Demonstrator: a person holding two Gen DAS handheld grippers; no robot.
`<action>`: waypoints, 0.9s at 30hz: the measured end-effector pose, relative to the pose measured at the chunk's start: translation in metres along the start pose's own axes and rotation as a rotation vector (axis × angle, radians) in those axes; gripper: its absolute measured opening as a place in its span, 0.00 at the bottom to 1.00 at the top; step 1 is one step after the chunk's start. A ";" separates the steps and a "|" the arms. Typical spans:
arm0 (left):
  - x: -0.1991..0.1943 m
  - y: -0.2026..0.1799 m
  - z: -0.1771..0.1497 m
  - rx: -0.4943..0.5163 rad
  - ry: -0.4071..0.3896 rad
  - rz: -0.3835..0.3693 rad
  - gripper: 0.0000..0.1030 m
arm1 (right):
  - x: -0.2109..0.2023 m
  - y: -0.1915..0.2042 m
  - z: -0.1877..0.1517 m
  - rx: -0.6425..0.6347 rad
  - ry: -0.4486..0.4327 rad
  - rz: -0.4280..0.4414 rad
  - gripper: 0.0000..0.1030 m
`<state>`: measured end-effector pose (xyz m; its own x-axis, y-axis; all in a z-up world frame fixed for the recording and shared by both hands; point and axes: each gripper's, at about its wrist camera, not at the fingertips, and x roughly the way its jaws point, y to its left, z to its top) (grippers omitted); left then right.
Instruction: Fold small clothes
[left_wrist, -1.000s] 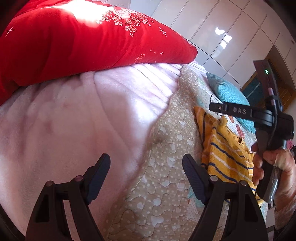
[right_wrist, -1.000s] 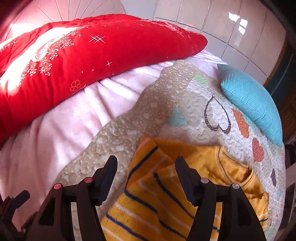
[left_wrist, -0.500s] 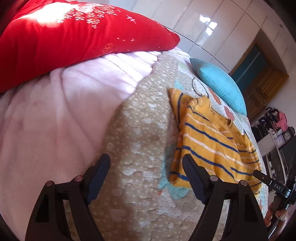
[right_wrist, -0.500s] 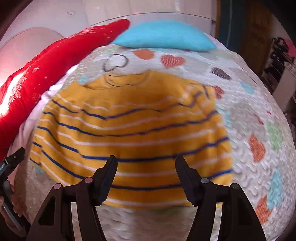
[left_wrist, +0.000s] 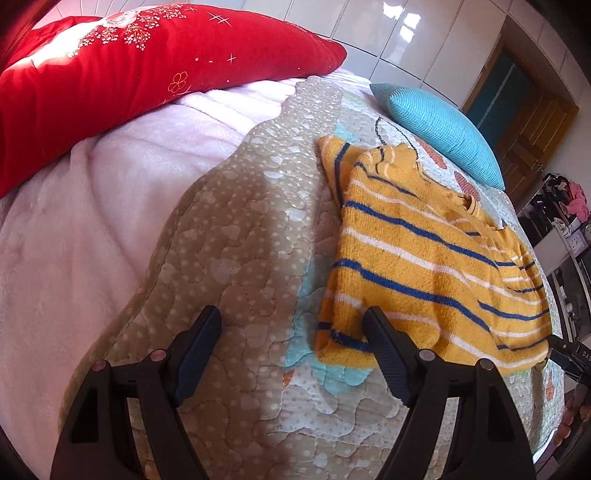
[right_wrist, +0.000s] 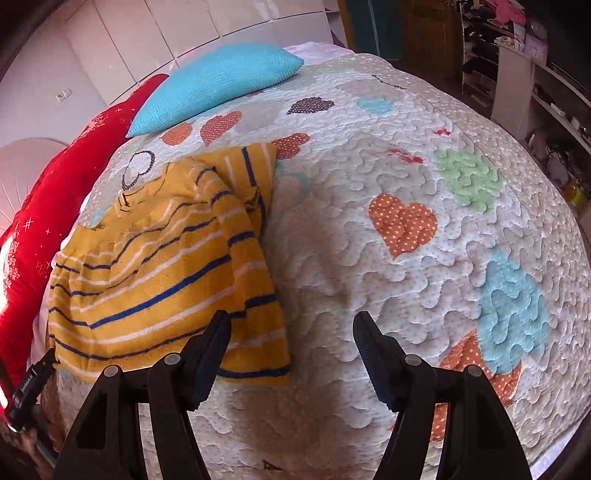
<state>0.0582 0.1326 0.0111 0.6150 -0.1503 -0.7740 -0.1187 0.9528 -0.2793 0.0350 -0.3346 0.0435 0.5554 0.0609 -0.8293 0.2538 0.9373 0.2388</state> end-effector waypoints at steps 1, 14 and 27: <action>-0.001 0.003 0.001 -0.008 -0.009 0.013 0.58 | -0.001 0.007 0.000 -0.002 -0.005 0.016 0.71; 0.000 0.046 0.016 -0.153 0.018 0.008 0.15 | 0.003 0.198 -0.011 -0.355 -0.031 0.151 0.71; -0.018 0.062 0.016 -0.168 -0.011 -0.026 0.31 | 0.138 0.386 0.031 -0.552 0.094 0.108 0.71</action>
<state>0.0527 0.1983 0.0170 0.6283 -0.1706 -0.7590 -0.2308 0.8908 -0.3913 0.2343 0.0252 0.0373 0.4759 0.1729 -0.8623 -0.2658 0.9629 0.0464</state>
